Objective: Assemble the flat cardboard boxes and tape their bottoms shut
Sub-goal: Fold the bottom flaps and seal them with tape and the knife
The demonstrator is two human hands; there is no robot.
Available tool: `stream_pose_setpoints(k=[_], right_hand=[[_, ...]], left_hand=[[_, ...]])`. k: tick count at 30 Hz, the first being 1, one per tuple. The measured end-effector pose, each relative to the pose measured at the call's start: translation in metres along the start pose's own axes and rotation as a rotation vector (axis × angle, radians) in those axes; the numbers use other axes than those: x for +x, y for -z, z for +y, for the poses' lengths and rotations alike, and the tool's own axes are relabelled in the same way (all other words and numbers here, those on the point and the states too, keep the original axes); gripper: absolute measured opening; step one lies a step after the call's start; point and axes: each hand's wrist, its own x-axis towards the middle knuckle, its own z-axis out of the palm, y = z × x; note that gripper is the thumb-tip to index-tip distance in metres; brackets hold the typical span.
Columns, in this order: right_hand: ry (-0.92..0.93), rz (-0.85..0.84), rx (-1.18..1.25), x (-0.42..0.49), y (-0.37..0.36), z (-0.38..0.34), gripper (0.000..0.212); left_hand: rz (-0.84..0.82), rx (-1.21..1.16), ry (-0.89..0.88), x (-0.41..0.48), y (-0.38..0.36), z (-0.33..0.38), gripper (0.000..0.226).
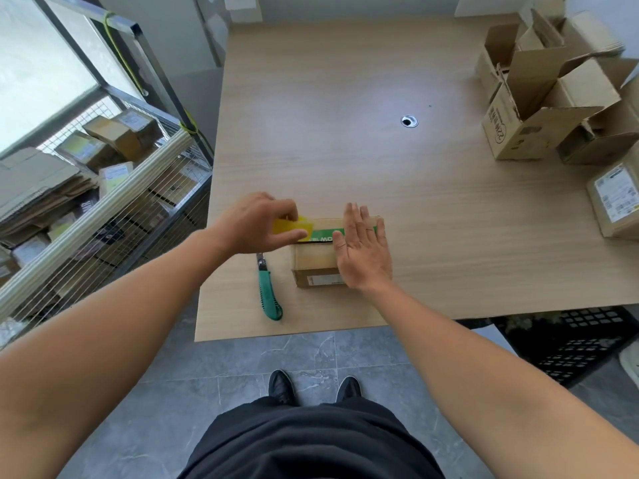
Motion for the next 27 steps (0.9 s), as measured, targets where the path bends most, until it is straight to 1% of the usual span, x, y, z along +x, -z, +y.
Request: stream_pose_setpoints(k=[4, 9, 11, 12, 15, 19, 22, 25, 27], right_hand=[[-0.039, -0.023, -0.007, 0.003, 0.001, -0.002, 0.059], [-0.076, -0.041, -0.006, 0.007, 0.002, -0.004, 0.058], [-0.078, -0.041, 0.010, 0.008, 0.003, -0.005, 0.059], [-0.078, -0.045, -0.001, 0.008, 0.003, -0.005, 0.059], [-0.087, -0.053, -0.060, 0.009, 0.003, -0.006, 0.060], [-0.097, -0.056, -0.106, 0.011, 0.002, -0.007, 0.061], [-0.103, -0.042, -0.139, 0.012, 0.000, -0.008, 0.061], [-0.118, -0.047, -0.167, 0.012, -0.002, -0.010, 0.063], [-0.117, -0.040, -0.177, 0.014, -0.003, -0.010, 0.064]], left_hand=[[-0.103, -0.110, 0.099, -0.004, 0.022, -0.006, 0.032], [-0.123, -0.215, 0.278, -0.003, 0.014, -0.008, 0.031], [-0.153, -0.254, 0.317, -0.009, 0.009, -0.013, 0.031], [-0.155, -0.230, 0.314, -0.011, 0.006, -0.016, 0.031], [-0.142, -0.061, 0.286, -0.014, -0.006, -0.027, 0.032], [-0.179, -0.028, 0.293, -0.015, -0.023, -0.041, 0.032], [-0.176, -0.002, 0.298, -0.014, -0.040, -0.047, 0.036], [-0.182, 0.004, 0.288, -0.012, -0.052, -0.050, 0.056], [-0.218, 0.011, 0.238, -0.010, -0.054, -0.051, 0.067]])
